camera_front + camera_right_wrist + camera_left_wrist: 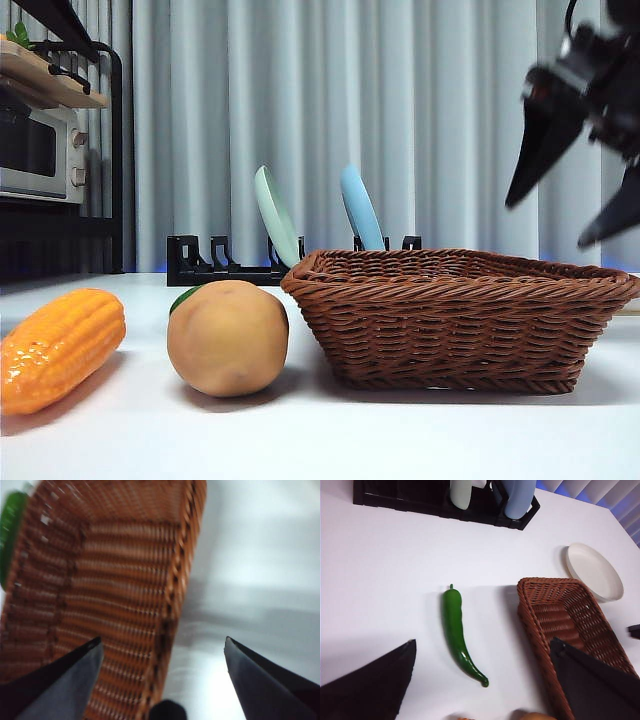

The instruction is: Pick up the basket,pick up the corn from the table,pick up the potato from the table,pick up the cucumber from the table,put all items into the basket

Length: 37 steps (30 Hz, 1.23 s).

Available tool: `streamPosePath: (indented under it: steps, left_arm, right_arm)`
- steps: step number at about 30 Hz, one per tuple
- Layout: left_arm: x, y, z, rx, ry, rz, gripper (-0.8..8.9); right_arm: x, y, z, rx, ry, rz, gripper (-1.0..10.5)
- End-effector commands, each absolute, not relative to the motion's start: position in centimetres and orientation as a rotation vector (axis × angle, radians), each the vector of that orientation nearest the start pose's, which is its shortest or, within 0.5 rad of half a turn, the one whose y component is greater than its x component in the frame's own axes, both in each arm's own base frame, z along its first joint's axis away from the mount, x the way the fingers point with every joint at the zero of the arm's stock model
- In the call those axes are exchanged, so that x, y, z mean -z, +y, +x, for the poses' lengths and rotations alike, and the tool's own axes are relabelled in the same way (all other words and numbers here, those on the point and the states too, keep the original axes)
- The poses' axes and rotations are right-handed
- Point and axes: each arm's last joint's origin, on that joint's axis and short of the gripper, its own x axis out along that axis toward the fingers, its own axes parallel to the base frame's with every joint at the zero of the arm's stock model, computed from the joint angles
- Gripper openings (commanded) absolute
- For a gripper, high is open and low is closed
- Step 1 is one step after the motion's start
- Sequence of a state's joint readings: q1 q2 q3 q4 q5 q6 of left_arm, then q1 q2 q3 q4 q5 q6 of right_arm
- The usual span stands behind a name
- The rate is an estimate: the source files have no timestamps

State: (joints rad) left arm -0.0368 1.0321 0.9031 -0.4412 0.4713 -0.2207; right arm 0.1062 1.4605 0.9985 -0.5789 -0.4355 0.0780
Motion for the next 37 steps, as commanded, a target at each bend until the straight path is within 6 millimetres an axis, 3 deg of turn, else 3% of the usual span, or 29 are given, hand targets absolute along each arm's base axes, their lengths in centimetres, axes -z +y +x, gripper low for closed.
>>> streamPosePath:
  steps: [1,4,8,12,21,27,37]
  left_arm:
    - [-30.7,-2.3,21.3,0.446,0.616,-0.320,4.47]
    - [-30.7,-2.4,21.3,0.451,0.619,-0.319,4.47]
    - [-30.7,-2.6,21.3,0.455,0.621,-0.318,4.39]
    - [-30.7,-2.6,21.2,0.454,0.629,-0.319,4.39]
    - [-29.0,-3.5,22.9,0.479,0.729,-0.317,4.36]
    - [-27.5,-5.7,26.5,0.498,0.847,-0.278,4.36]
    - [-26.1,-10.7,32.4,0.449,0.923,-0.035,4.36]
  right_arm:
    - [-21.4,4.7,29.0,-0.468,1.102,0.239,4.1]
    - [-20.0,5.3,29.5,-0.476,1.140,0.236,4.0]
    - [-18.6,6.1,30.0,-0.488,1.182,0.234,2.6]
    - [-18.2,6.6,30.1,-0.498,1.193,0.228,-0.1]
    - [-19.3,6.6,29.8,-0.493,1.167,0.234,-0.1]
    - [-20.8,6.5,29.3,-0.494,1.126,0.238,-0.1]
    - [-23.6,5.5,27.6,-0.480,1.065,0.251,-0.1]
